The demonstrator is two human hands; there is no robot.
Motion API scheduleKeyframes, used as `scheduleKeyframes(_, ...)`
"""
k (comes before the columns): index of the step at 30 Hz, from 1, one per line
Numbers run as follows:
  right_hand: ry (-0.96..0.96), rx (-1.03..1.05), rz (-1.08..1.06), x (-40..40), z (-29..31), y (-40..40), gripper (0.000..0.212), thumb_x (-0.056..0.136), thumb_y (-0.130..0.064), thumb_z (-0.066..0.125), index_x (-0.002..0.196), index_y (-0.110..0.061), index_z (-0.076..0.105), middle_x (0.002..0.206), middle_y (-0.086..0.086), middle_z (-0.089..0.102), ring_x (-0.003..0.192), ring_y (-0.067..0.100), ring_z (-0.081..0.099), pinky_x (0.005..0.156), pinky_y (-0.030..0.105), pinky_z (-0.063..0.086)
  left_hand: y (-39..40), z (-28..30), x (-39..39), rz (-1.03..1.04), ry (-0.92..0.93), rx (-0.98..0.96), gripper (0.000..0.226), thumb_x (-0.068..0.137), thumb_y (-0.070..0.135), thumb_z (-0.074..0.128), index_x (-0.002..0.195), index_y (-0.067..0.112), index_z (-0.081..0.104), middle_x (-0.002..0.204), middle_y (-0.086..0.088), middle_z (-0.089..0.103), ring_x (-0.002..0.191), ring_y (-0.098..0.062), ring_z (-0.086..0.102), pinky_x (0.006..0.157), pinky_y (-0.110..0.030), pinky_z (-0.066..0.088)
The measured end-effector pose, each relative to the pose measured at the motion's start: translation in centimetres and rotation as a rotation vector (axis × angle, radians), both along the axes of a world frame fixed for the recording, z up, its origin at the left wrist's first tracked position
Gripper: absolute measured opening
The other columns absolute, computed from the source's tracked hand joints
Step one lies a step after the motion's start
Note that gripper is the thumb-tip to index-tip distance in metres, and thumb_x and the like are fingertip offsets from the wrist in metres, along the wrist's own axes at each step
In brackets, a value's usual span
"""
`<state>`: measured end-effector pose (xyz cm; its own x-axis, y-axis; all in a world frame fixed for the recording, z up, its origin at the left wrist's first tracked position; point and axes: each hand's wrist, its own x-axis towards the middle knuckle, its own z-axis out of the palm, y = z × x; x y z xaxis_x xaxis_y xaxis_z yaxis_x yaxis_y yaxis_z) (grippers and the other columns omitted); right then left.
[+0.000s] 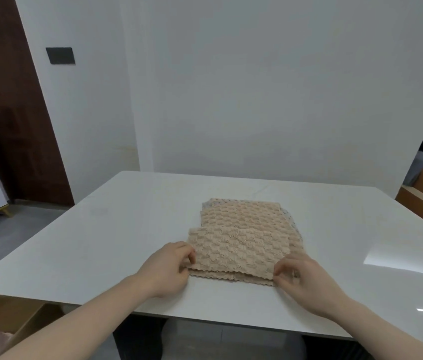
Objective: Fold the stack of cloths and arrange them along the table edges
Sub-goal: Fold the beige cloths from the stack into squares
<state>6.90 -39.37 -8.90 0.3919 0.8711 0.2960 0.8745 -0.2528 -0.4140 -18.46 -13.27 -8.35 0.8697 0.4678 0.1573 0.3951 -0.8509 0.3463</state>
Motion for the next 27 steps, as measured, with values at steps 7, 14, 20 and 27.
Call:
scheduleKeyframes(7, 0.233, 0.166, -0.3, 1.5, 1.9, 2.8, 0.026, 0.091, -0.038, 0.07, 0.116, -0.032, 0.068, 0.115, -0.016, 0.066, 0.098, -0.002, 0.061, 0.087, 0.027, 0.048, -3.7, 3.4, 5.0, -0.066, -0.132, -0.022, 0.036, 0.091, 0.033, 0.058, 0.127, 0.032, 0.061, 0.147, 0.015, 0.047, 0.139, -0.01, 0.037, 0.115, -0.024, 0.028)
scheduleKeyframes(14, 0.348, -0.094, -0.41, 3.2, 1.8, 5.6, 0.056, 0.089, -0.039, 0.069, 0.14, -0.02, 0.058, 0.119, -0.002, 0.067, 0.113, 0.02, 0.062, 0.094, 0.029, 0.045, -4.3, 0.5, 9.9, -0.101, 0.165, 0.079, 0.068, 0.103, 0.057, 0.032, 0.162, 0.038, 0.005, 0.171, 0.007, -0.009, 0.157, -0.022, -0.013, 0.128, -0.048, -0.004)
scheduleKeyframes(20, 0.556, -0.123, -0.487, 5.1, 2.6, 6.5, 0.031, 0.082, -0.036, 0.078, 0.1, -0.012, 0.068, 0.089, 0.001, 0.07, 0.077, 0.017, 0.064, 0.061, 0.03, 0.053, -3.4, -1.9, 10.0, -0.107, 0.182, 0.066, 0.067, 0.103, 0.061, 0.023, 0.161, 0.042, -0.002, 0.17, 0.012, -0.011, 0.156, -0.017, -0.018, 0.127, -0.049, -0.009)
scheduleKeyframes(27, 0.714, 0.039, -0.4, 3.8, 6.2, 7.6, 0.028, 0.087, -0.036, 0.076, 0.091, -0.015, 0.058, 0.08, 0.004, 0.064, 0.065, 0.018, 0.056, 0.057, 0.028, 0.045, -2.6, -0.9, 8.1, -0.113, -0.254, -0.024, 0.045, 0.103, 0.046, 0.043, 0.148, 0.042, 0.043, 0.162, 0.023, 0.027, 0.152, -0.001, 0.016, 0.127, -0.036, 0.002)
